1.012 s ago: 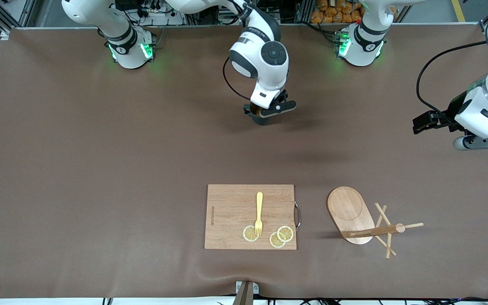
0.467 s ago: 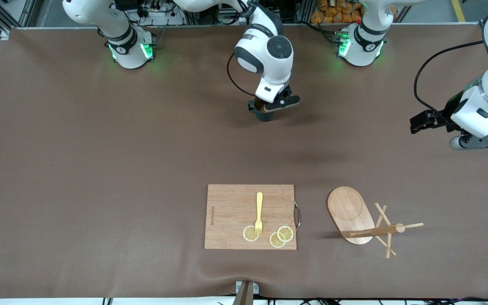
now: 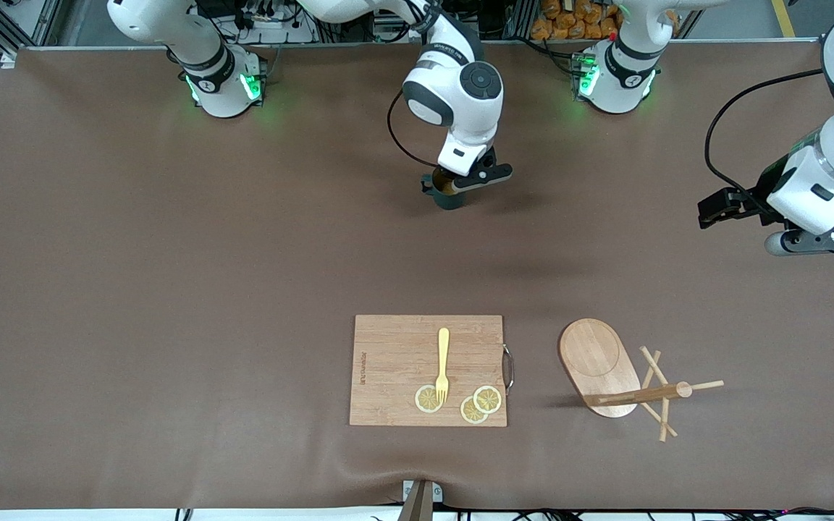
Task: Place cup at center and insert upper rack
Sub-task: 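Carry the teal mug with the right gripper to the table center, then lower the teal mug and open the right gripper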
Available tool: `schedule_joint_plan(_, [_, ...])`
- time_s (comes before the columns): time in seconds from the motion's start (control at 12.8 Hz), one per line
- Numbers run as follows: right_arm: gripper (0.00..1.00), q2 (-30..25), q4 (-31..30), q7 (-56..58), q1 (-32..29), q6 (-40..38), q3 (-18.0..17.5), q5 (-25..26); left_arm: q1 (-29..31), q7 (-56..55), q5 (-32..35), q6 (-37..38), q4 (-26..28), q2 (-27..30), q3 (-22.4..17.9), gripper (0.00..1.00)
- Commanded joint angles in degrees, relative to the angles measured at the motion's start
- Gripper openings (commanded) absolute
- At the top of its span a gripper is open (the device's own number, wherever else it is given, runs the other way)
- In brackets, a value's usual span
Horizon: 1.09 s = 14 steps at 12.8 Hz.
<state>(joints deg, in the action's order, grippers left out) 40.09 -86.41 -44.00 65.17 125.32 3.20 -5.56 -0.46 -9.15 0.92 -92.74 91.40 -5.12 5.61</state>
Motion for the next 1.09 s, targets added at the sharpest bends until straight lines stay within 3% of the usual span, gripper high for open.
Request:
schedule_joint_plan(0.0, [0.12, 0.3, 0.3, -1.4, 1.1, 0.5, 0.9, 1.1, -0.3, -1.0, 0.4, 0.4, -1.0, 0.0, 0.1, 1.00])
schedule_joint_plan(0.16, [0.25, 0.3, 0.3, -1.4, 0.8, 0.5, 0.9, 1.1, -0.5, -1.0, 0.8, 0.4, -1.0, -0.2, 0.1, 1.00])
schedule_joint_plan(0.78, [0.95, -2.3, 1.2, -0.7, -2.0, -0.2, 0.9, -0.1, -0.5, -1.0, 0.6, 0.4, -1.0, -0.2, 0.9, 1.00])
schedule_joint_plan(0.86, [1.00, -3.9, 1.2, -0.6, -3.5, -0.8, 0.9, 0.2, -0.5, -1.0, 0.7, 0.4, -1.0, -0.2, 1.0, 1.00])
schedule_joint_plan(1.01, [1.00, -7.2, 1.2, -0.6, -5.7, -2.7, 0.8, 0.7, -0.5, -1.0, 0.9, 0.6, -1.0, -0.2, 1.0, 1.00])
